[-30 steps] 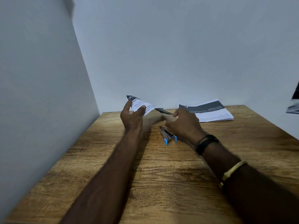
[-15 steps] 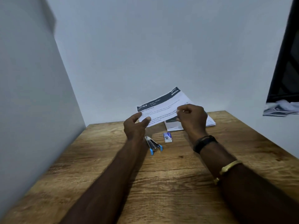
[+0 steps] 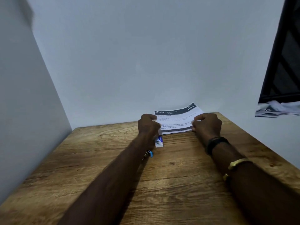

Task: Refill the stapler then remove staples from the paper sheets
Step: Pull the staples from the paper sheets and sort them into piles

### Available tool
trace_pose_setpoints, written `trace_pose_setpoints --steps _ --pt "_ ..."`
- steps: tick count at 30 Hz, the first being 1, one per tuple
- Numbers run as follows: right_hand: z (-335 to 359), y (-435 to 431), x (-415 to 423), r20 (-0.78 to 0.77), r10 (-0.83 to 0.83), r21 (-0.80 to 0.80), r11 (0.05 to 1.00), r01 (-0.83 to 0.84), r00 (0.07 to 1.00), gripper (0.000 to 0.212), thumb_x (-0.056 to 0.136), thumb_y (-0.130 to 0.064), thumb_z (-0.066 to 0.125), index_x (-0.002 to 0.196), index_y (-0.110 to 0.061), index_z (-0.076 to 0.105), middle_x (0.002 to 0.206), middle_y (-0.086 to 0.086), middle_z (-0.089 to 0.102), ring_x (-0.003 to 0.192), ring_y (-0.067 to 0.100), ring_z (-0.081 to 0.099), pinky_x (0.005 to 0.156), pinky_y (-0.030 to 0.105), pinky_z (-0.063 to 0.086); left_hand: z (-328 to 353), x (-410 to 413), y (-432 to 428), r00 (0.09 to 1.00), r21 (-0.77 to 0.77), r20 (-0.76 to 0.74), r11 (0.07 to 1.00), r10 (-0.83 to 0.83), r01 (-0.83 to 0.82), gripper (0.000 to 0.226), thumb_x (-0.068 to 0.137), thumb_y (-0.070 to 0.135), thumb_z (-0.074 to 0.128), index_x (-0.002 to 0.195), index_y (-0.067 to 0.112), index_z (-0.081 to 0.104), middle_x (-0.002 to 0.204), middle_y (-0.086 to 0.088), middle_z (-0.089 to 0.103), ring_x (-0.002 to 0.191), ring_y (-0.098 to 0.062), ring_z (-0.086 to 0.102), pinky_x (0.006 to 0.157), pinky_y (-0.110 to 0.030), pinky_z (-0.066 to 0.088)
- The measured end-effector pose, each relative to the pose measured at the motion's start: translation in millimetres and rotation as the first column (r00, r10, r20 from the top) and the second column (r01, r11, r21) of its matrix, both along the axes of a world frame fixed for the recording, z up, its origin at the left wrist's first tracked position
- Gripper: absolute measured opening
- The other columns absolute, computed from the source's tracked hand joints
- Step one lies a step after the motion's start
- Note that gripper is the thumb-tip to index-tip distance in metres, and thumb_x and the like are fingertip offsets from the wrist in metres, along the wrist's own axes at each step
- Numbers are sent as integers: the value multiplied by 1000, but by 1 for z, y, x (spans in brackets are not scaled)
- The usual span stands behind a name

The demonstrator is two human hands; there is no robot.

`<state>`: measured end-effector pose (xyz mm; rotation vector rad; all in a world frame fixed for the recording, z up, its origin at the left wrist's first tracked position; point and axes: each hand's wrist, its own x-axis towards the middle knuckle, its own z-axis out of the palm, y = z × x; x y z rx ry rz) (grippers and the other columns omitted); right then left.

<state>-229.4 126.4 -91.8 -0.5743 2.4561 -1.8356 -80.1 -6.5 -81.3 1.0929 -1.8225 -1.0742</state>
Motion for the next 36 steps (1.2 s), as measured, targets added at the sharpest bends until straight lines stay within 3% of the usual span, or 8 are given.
trace_pose_setpoints --steps 4,8,11,16,21,26,31,36 --pt "-2 -7 -9 -22 1 145 989 2 1000 7 77 -17 79 71 -14 78 79 7 78 93 29 74 91 35 57 -4 -6 -4 995 -62 95 998 -14 20 31 82 -5 73 111 5 70 124 -12 65 93 -15 60 50 -1 40" --pt "-2 -11 -15 -1 4 271 963 -3 1000 23 79 -25 81 97 -11 78 107 13 76 109 35 68 86 31 52 -5 -9 -3 974 -125 224 991 -19 48 18 84 -4 67 96 9 69 118 -16 69 110 -30 66 88 -32 57" --pt "-3 -15 -17 -23 3 336 942 5 1000 30 80 -28 80 106 -12 76 116 13 73 110 36 66 78 30 46 -5 -12 -3 937 -176 348 980 -30 97 34 84 -4 65 65 20 51 103 -16 71 109 -33 67 93 -36 56" --pt "-3 -14 -16 -58 2 423 906 23 998 31 80 -28 76 107 -14 73 117 12 71 108 36 66 82 34 52 -2 -11 -6 900 -160 426 972 -87 169 9 84 4 70 91 10 70 109 -14 73 113 -31 67 93 -35 53" --pt "2 -9 -1 -191 48 337 941 20 980 23 82 -27 78 105 -23 79 120 7 73 111 32 67 83 32 51 8 9 -9 922 -153 379 978 -78 146 43 86 18 74 128 11 68 132 -9 67 124 -25 61 99 -28 47" --pt "18 -15 44 -326 292 330 926 -181 899 11 85 -25 71 87 -25 82 103 1 78 104 26 68 78 26 45 19 48 1 892 -170 453 981 -6 93 22 83 27 74 95 8 75 99 -8 76 102 -27 71 87 -35 57" --pt "16 -26 96 -293 488 472 822 -319 822 15 80 -38 77 88 -25 81 106 -1 76 105 22 68 78 28 47 14 84 19 726 -317 665 946 172 66 34 83 47 69 88 15 63 102 -7 74 97 -27 69 71 -32 49" --pt "12 -26 122 -295 515 559 776 -292 805 25 80 -29 78 105 -23 79 111 4 76 109 25 68 85 31 54 9 94 34 675 -352 703 934 224 58 45 78 63 69 86 22 52 109 -6 68 106 -29 66 72 -32 42"
